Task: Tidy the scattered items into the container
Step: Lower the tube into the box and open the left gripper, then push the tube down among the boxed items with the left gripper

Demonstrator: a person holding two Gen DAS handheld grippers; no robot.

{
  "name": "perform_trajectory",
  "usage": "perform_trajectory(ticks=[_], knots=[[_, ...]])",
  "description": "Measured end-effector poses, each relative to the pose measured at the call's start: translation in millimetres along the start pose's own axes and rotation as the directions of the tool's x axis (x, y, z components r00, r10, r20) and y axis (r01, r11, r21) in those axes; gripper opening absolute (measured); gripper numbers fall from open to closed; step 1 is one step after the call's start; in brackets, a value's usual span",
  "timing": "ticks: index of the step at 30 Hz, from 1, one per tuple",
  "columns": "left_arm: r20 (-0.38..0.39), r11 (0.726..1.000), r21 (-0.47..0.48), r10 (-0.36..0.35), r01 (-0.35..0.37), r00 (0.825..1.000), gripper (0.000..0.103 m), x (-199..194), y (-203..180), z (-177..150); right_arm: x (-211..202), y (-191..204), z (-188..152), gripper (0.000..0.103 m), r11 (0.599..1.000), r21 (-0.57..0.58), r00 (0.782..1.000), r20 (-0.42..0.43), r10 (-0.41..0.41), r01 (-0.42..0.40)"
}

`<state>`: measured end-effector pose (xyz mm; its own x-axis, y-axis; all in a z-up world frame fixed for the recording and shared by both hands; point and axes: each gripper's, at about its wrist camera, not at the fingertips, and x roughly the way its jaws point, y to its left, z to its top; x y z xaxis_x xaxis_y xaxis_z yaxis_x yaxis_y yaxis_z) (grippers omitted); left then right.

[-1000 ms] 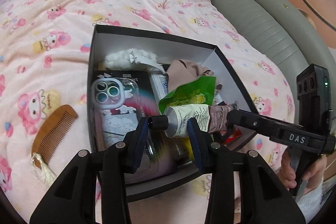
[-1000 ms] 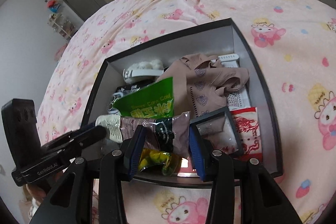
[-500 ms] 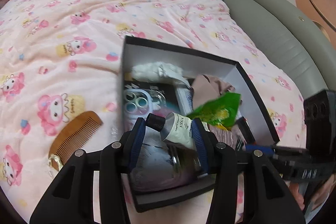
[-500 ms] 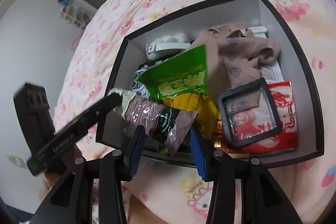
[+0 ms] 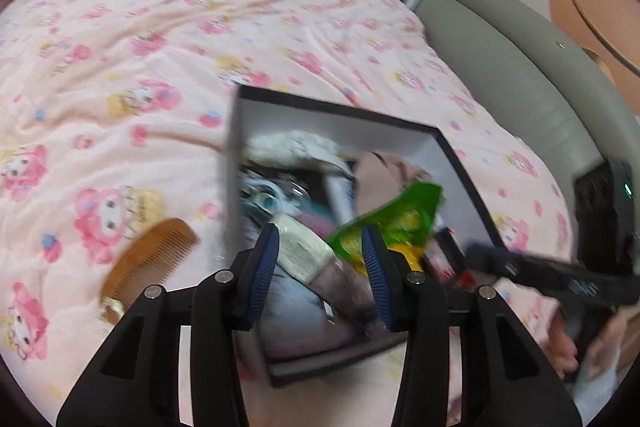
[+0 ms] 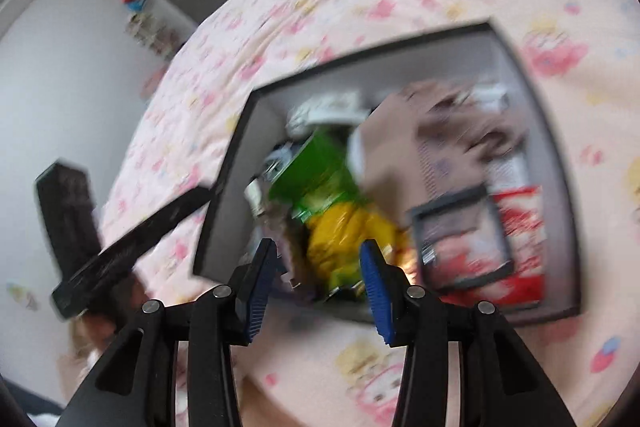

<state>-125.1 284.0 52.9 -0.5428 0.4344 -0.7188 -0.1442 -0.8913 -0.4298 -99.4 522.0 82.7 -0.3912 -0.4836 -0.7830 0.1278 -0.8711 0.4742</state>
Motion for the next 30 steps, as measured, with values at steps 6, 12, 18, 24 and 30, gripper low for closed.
perform_trajectory(ticks=[6,12,18,24,30], knots=[[-0.135,0.997,0.059,0.054,-0.046,0.989,0.031,23,-17,-6,35,29,14,0.039,0.995,-0.103,0.997,-0.075,-0.025,0.017],[-0.162,0.997,0.044,0.071,-0.065,0.984,0.031,34,-8,-6,60,53,5,0.036,0.951,-0.297,0.977,-0.163,-0.141,0.088],[-0.152,0.999,0.023,0.049,-0.046,0.987,0.026,34,-3,-5,71,52,4,0.028,0.961,-0.275,0.967,-0.246,-0.065,-0.005],[-0.198,0.999,0.032,-0.016,0.022,0.980,0.033,35,-11,-7,27,36,4,0.028,0.963,-0.243,0.986,-0.089,-0.141,0.116],[-0.279,0.996,0.073,0.078,-0.060,0.957,0.040,47,-40,-5,27,23,2,0.028,0.949,-0.239,0.973,-0.062,-0.224,0.204]])
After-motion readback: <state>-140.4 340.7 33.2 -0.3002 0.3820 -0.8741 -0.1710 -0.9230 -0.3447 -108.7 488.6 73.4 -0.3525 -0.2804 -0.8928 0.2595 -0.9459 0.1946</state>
